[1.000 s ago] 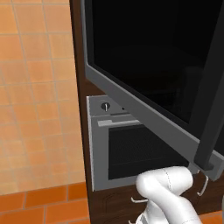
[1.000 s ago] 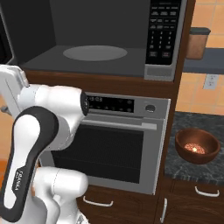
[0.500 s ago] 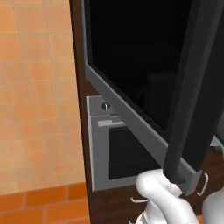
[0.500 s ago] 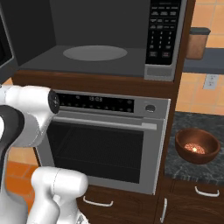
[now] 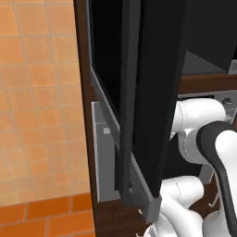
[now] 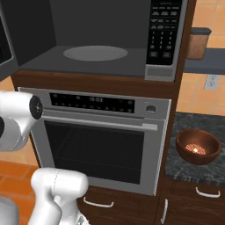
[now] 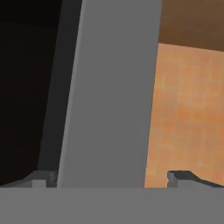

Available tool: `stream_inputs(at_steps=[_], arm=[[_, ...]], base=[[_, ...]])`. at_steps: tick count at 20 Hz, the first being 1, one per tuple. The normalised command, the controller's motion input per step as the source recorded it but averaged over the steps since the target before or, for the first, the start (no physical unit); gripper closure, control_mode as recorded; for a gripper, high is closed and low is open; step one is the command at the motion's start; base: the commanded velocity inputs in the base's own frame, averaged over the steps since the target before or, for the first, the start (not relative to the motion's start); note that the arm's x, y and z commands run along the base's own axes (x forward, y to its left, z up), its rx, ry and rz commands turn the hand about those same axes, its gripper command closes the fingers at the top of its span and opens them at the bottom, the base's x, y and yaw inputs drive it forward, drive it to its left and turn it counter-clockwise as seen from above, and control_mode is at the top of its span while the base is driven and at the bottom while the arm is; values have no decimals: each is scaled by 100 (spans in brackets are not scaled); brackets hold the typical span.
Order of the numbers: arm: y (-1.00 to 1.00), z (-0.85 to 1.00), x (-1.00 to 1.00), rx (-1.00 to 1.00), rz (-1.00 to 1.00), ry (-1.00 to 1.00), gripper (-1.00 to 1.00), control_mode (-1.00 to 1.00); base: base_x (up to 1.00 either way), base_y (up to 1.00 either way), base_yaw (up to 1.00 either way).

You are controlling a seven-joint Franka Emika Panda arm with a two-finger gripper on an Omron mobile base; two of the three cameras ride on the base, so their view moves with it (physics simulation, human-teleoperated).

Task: Open the microwave, place the bowl with waffle inside the microwave, then close the microwave door and turn it on.

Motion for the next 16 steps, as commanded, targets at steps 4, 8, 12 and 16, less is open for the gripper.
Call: stream_inputs(at_steps=[4, 8, 12, 16], arm=[[39, -11, 0, 0, 0, 0, -100, -100], [27, -2, 0, 0, 1, 0, -100, -100], [6, 0, 0, 0, 1, 0, -100, -100], [-19, 0, 0, -1, 0, 0, -100, -100]], base=[[0, 0, 0], [0, 0, 0], [0, 0, 0], [0, 0, 0]])
